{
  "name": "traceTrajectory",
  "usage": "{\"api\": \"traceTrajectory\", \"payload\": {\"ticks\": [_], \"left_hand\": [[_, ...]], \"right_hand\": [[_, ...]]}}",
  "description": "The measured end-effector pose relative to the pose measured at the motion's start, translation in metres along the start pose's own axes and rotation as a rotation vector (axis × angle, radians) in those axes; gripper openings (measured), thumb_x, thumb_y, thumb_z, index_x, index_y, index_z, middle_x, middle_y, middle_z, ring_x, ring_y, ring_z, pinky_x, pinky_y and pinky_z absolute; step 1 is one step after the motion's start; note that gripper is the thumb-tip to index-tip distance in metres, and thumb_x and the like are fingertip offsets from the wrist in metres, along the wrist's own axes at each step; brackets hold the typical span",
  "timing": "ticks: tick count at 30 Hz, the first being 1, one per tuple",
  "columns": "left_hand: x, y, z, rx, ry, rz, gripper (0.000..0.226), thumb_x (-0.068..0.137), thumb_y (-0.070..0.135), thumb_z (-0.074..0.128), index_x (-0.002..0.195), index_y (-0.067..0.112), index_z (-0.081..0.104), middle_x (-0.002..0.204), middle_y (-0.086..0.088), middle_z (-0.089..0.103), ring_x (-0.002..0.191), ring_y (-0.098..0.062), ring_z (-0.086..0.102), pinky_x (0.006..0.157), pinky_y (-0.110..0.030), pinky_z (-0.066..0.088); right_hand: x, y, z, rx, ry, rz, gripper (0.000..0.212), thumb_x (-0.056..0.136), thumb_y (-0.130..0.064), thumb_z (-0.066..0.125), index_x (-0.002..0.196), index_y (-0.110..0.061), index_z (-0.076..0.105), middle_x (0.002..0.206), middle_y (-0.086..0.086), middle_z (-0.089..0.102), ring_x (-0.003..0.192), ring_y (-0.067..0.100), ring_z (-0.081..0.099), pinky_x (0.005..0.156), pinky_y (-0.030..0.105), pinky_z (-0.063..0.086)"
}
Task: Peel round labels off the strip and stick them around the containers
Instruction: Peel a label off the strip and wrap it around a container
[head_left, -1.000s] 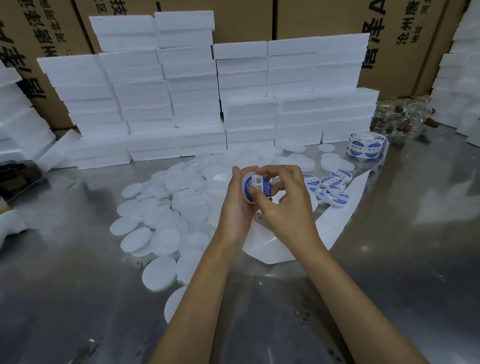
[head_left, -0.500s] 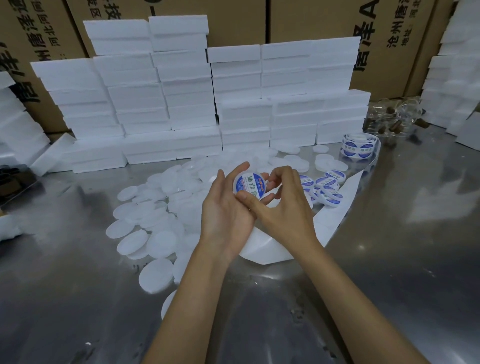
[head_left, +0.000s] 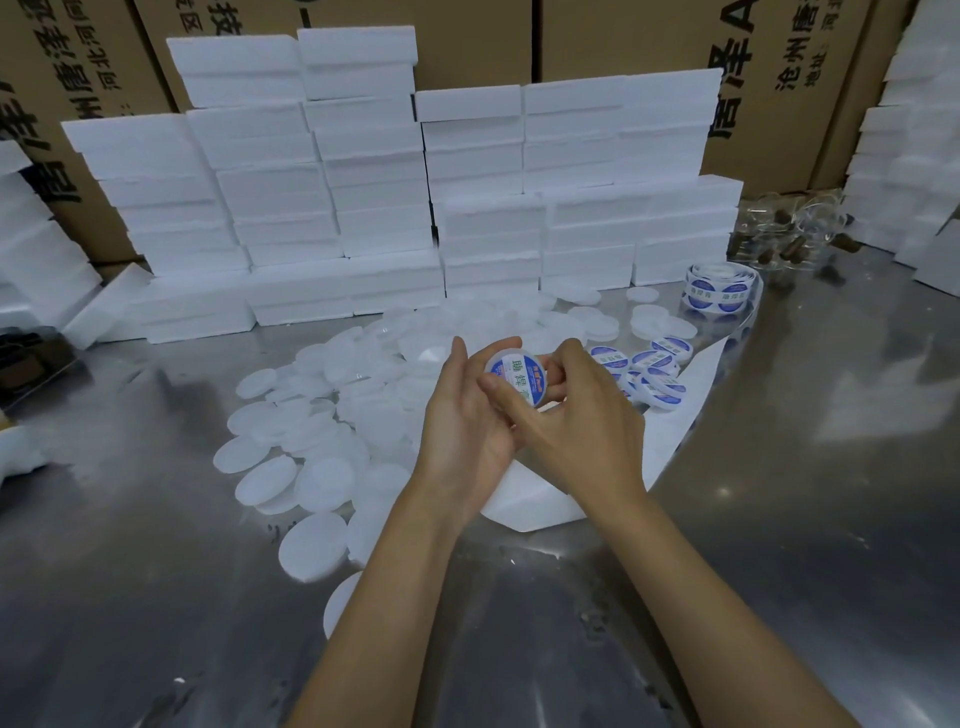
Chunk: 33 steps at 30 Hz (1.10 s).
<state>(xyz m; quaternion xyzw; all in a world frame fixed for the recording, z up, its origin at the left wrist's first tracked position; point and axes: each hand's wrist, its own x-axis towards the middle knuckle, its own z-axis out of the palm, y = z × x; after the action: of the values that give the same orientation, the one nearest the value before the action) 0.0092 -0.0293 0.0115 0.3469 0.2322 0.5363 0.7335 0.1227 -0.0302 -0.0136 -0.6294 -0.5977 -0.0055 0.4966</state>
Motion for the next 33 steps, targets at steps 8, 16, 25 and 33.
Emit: {"api": "traceTrajectory", "payload": {"ticks": [8, 16, 25, 33], "left_hand": [[-0.002, -0.001, 0.004, 0.014, -0.082, -0.022, 0.048, 0.102, 0.042, 0.039, 0.124, 0.004, 0.059, 0.113, -0.017, 0.07, 0.104, -0.027, 0.07, 0.081, -0.036, 0.059], [0.002, -0.009, 0.003, 0.342, -0.048, 0.081, 0.032, 0.103, 0.003, 0.042, 0.132, 0.008, 0.056, 0.12, -0.012, 0.067, 0.103, -0.018, 0.071, 0.083, -0.03, 0.06], [0.001, -0.01, -0.006, 0.768, 0.284, 0.424, 0.017, 0.105, 0.026, 0.051, 0.106, 0.016, 0.064, 0.087, 0.0, 0.072, 0.074, -0.017, 0.071, 0.066, -0.033, 0.06], [0.003, -0.01, -0.004, 0.593, 0.217, 0.236, 0.043, 0.109, 0.04, 0.03, 0.121, 0.012, 0.061, 0.06, -0.011, 0.066, 0.04, -0.023, 0.058, 0.039, -0.028, 0.048]], "right_hand": [[0.003, 0.003, -0.001, 0.006, 0.122, -0.048, 0.048, 0.094, -0.065, 0.042, 0.069, -0.024, 0.035, 0.06, -0.008, 0.049, 0.063, 0.004, 0.049, 0.048, 0.023, 0.031], [0.006, 0.008, 0.001, 0.232, 0.083, -0.004, 0.04, 0.104, -0.039, 0.043, 0.067, -0.026, 0.036, 0.053, -0.008, 0.045, 0.053, 0.011, 0.045, 0.049, 0.022, 0.028], [0.002, 0.007, -0.001, 0.346, -0.281, -0.002, 0.056, 0.091, -0.064, 0.045, 0.065, -0.015, 0.046, 0.052, -0.007, 0.049, 0.052, 0.01, 0.045, 0.056, 0.033, 0.04], [0.006, 0.012, -0.008, 0.502, -0.429, 0.044, 0.052, 0.099, -0.043, 0.053, 0.063, -0.006, 0.046, 0.048, -0.011, 0.042, 0.049, 0.003, 0.04, 0.052, 0.017, 0.033]]}}
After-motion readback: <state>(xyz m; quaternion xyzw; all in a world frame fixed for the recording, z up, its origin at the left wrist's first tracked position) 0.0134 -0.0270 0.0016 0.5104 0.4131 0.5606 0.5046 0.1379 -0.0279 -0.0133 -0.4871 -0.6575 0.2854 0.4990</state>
